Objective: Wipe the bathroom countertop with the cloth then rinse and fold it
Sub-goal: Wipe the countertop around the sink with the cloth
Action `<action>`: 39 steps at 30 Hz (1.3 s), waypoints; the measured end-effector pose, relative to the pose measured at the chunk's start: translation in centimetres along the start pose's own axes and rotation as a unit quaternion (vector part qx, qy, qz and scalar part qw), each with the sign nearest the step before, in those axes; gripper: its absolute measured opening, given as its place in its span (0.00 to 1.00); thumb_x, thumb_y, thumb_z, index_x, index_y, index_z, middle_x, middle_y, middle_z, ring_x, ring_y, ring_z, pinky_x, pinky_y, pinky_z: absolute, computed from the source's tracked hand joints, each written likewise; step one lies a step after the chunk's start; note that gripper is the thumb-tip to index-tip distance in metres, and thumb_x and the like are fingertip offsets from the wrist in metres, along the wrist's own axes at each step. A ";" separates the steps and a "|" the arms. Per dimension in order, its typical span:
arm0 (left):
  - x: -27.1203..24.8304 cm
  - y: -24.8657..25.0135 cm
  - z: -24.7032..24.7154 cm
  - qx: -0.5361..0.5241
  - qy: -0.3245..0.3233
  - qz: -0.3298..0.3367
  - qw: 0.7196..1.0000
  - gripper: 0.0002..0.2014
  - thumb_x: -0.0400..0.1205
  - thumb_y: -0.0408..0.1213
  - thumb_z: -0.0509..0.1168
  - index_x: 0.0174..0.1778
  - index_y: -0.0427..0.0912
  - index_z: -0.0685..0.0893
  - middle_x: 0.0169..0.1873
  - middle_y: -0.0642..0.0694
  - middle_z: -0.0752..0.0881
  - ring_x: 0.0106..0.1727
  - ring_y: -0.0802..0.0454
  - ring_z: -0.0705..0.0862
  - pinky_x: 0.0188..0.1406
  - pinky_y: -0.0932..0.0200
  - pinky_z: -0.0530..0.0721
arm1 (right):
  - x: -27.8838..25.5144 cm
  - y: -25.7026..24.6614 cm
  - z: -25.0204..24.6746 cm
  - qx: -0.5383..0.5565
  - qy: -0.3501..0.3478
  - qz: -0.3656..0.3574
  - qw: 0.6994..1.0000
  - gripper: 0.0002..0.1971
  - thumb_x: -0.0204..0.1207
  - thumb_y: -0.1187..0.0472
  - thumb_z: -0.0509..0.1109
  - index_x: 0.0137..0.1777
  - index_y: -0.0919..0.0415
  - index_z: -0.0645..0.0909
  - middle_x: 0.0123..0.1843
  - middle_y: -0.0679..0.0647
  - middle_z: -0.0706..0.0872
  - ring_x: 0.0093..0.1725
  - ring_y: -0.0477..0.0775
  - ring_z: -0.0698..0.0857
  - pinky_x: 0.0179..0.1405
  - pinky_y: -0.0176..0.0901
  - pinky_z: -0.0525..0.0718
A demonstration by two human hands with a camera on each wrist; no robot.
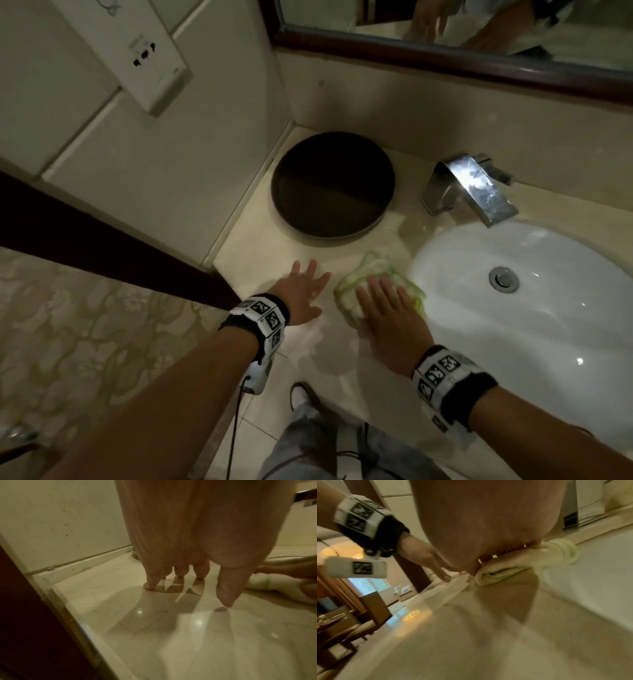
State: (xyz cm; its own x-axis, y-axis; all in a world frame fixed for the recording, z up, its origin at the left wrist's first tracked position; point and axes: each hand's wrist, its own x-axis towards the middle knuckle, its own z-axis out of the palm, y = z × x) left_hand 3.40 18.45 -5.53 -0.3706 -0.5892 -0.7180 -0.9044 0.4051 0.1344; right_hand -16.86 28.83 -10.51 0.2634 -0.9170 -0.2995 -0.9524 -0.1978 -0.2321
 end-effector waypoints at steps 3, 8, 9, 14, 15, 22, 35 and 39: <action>0.2 -0.3 0.3 -0.008 -0.003 0.009 1.000 0.39 0.84 0.50 0.60 0.85 0.58 0.42 0.85 0.47 0.36 0.84 0.37 0.37 0.82 0.39 0.54 | -2.0 -2.1 1.0 -0.010 0.012 -0.018 1.000 0.30 0.85 0.49 0.40 0.80 0.61 0.68 0.81 0.65 0.68 0.79 0.69 0.68 0.79 0.64 0.62; -0.3 -1.4 0.7 0.003 0.028 0.044 0.999 0.34 0.86 0.48 0.56 0.86 0.54 0.47 0.85 0.47 0.39 0.85 0.38 0.39 0.82 0.43 0.53 | -2.0 -4.4 1.3 -0.011 0.000 0.059 0.998 0.31 0.85 0.50 0.37 0.80 0.61 0.67 0.82 0.64 0.67 0.81 0.67 0.65 0.75 0.63 0.57; -0.6 -1.6 0.8 0.008 0.033 0.052 0.998 0.32 0.87 0.48 0.54 0.86 0.52 0.48 0.85 0.46 0.39 0.85 0.39 0.40 0.82 0.45 0.51 | -1.9 -4.8 1.5 -0.014 0.004 0.072 0.997 0.29 0.85 0.50 0.41 0.80 0.61 0.67 0.82 0.64 0.66 0.81 0.67 0.64 0.75 0.64 0.57; -2.7 -5.1 2.3 -0.078 0.088 0.081 0.990 0.26 0.89 0.45 0.52 0.84 0.50 0.59 0.85 0.49 0.53 0.85 0.50 0.51 0.81 0.58 0.48 | 0.1 -8.2 1.5 0.000 0.012 0.146 0.989 0.35 0.79 0.47 0.41 0.85 0.61 0.54 0.86 0.64 0.52 0.85 0.67 0.51 0.82 0.63 0.48; -3.2 -6.3 2.5 -0.098 0.101 0.083 0.987 0.25 0.88 0.45 0.53 0.83 0.50 0.62 0.84 0.49 0.56 0.84 0.52 0.54 0.81 0.60 0.49 | 1.0 -9.1 1.2 0.005 -0.001 0.150 0.989 0.36 0.78 0.46 0.36 0.86 0.59 0.48 0.87 0.63 0.46 0.85 0.66 0.45 0.82 0.62 0.45; -6.1 -12.6 3.4 -0.150 0.160 0.077 0.972 0.19 0.86 0.43 0.58 0.74 0.48 0.77 0.76 0.49 0.74 0.78 0.52 0.69 0.78 0.61 0.61 | 8.8 -14.3 -0.9 0.015 -0.046 0.147 0.988 0.34 0.82 0.47 0.39 0.86 0.57 0.36 0.86 0.60 0.35 0.85 0.64 0.36 0.83 0.61 0.40; -9.5 -16.9 4.3 -0.130 0.246 0.084 0.957 0.13 0.83 0.36 0.59 0.59 0.47 0.86 0.54 0.47 0.86 0.54 0.46 0.83 0.54 0.52 0.81 | 16.6 -20.2 -1.8 -0.002 -0.043 0.089 0.995 0.30 0.86 0.50 0.41 0.86 0.50 0.36 0.86 0.57 0.33 0.85 0.62 0.34 0.83 0.63 0.39; -9.6 -17.5 3.7 -0.121 0.266 0.084 0.953 0.12 0.83 0.37 0.60 0.57 0.46 0.86 0.53 0.47 0.86 0.53 0.47 0.84 0.55 0.52 0.82 | 14.4 -20.2 -0.7 -0.019 -0.042 0.028 0.999 0.29 0.87 0.49 0.41 0.86 0.47 0.38 0.86 0.55 0.34 0.85 0.60 0.35 0.83 0.61 0.38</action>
State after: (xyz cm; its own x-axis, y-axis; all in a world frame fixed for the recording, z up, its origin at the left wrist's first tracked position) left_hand 23.57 19.63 -3.55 -0.5113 -0.8269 -0.2342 -0.8213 0.3899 0.4165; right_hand 6.08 19.37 -9.50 0.2192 -0.8954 -0.3875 -0.9708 -0.1604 -0.1784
